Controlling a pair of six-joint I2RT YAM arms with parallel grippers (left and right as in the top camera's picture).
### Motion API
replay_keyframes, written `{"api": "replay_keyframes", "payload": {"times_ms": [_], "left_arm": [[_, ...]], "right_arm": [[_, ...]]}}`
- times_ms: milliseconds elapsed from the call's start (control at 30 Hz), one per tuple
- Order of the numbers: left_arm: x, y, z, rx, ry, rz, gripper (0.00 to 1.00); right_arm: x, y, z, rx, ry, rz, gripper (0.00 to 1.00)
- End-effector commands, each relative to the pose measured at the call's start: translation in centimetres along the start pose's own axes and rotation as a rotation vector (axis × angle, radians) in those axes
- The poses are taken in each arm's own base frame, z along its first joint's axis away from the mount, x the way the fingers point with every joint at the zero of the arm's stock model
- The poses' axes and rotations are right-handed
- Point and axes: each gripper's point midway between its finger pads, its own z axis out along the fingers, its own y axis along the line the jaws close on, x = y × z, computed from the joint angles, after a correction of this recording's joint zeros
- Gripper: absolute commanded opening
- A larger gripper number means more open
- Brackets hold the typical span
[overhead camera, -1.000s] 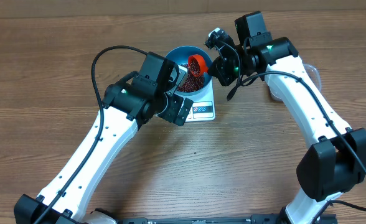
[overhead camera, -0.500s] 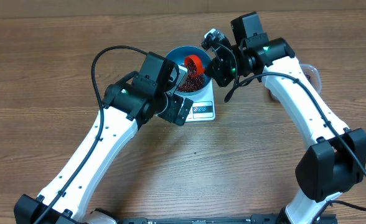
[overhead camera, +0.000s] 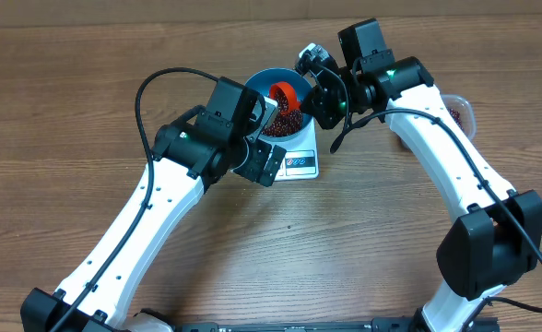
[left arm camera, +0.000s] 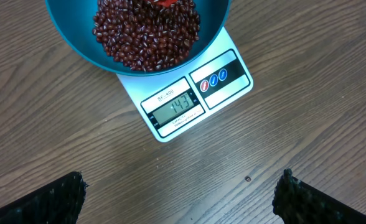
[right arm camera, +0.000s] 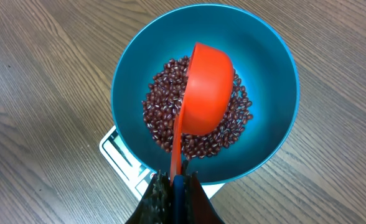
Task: Scoop item into bowl and weigh 150g on scale
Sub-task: 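Tilt the scoop slowly with the right gripper, trickling beans into the bowl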
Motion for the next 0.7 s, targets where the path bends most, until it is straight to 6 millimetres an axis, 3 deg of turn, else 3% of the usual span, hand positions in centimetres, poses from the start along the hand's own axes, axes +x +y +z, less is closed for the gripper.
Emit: {"api": "replay_keyframes", "payload": {"times_ms": [0, 267, 400, 667], "left_arm": [[-0.2, 0.0, -0.7, 0.005, -0.023, -0.009, 1.00], [-0.2, 0.0, -0.7, 0.005, -0.023, -0.009, 1.00], [-0.2, 0.0, -0.7, 0.005, -0.023, -0.009, 0.99], [-0.2, 0.0, -0.7, 0.005, -0.023, -0.010, 0.99]], "right_arm": [[-1.9, 0.2, -1.7, 0.027, -0.054, -0.026, 0.04], [-0.7, 0.9, -1.7, -0.007, -0.010, -0.105, 0.04], [-1.1, -0.3, -1.7, 0.056, -0.019, -0.012, 0.04], [-1.2, -0.2, -1.7, 0.052, -0.023, -0.012, 0.04]]}}
